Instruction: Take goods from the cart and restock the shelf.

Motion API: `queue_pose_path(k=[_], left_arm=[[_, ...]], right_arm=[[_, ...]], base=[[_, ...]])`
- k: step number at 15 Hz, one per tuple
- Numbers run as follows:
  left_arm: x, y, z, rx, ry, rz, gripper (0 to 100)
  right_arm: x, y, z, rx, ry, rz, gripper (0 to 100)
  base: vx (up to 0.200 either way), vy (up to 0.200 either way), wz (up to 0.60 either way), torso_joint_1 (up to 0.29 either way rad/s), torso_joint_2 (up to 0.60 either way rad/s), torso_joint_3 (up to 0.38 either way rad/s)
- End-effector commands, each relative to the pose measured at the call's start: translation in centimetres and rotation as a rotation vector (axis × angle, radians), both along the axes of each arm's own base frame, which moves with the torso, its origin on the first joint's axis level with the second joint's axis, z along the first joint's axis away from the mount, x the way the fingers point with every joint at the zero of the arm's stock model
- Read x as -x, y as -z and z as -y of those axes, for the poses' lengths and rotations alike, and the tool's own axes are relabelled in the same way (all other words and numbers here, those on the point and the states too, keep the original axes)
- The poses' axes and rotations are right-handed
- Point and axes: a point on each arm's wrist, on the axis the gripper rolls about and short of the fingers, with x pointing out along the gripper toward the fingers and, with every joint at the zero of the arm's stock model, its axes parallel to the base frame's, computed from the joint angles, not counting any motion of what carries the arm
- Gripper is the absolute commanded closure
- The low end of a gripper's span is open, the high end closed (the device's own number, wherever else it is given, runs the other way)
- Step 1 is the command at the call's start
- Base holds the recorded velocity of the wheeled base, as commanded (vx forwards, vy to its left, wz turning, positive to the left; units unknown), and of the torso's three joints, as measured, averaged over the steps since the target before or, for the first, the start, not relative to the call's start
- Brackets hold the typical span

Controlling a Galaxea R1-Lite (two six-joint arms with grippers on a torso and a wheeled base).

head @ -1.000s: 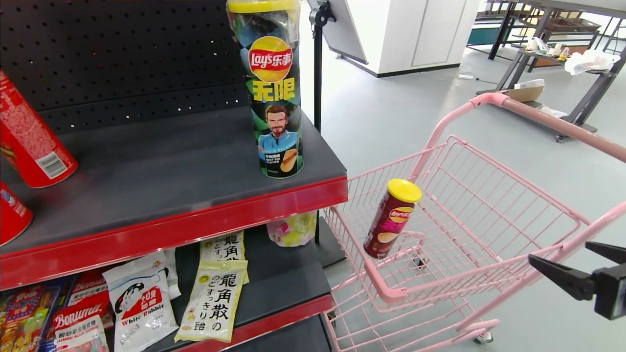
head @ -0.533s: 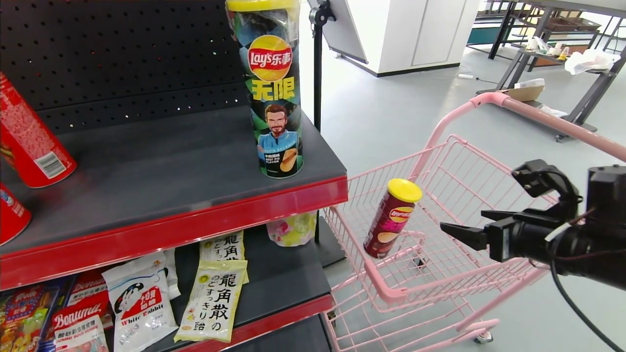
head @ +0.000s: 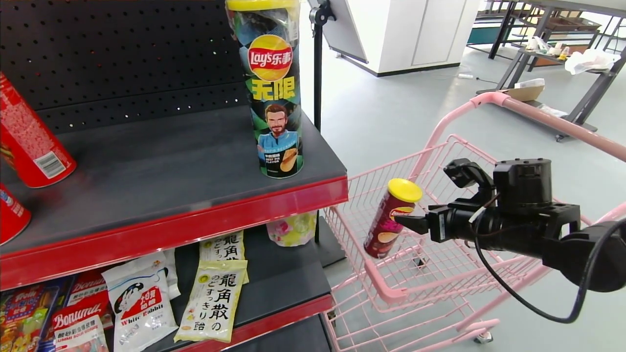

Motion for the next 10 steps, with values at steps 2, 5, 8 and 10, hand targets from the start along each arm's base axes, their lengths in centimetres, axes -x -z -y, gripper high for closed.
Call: queue_pose_path(k=[2,5,8,10], left_arm=[[-0.2,0.0,0.1,-0.005,0.001,-0.013,0],[-0.4,0.0,0.1,-0.009,0.004,-0.024,0],[-0.5,-0.3,0.2,-0.010,0.004,-0.027,0],[-0.5,-0.4,0.2,-0.011,0.004,-0.031,0]], right_arm=[[-2.2,1.3,-0.7,-0.012,0.013,-0.001,0],[-3.6,3.2,-1.0,-0.012,0.018,0.011,0],[-5.3,4.3,-1.4,-0.011,0.044,0.024,0],[-6.0,4.6,-1.6,-0.031,0.054,0.017,0]], base=[[0.000,0.000,0.00,0.000,0.00,0.000],[0.000,0.000,0.00,0.000,0.00,0.000],[0.000,0.000,0.00,0.000,0.00,0.000],[0.000,0.000,0.00,0.000,0.00,0.000]])
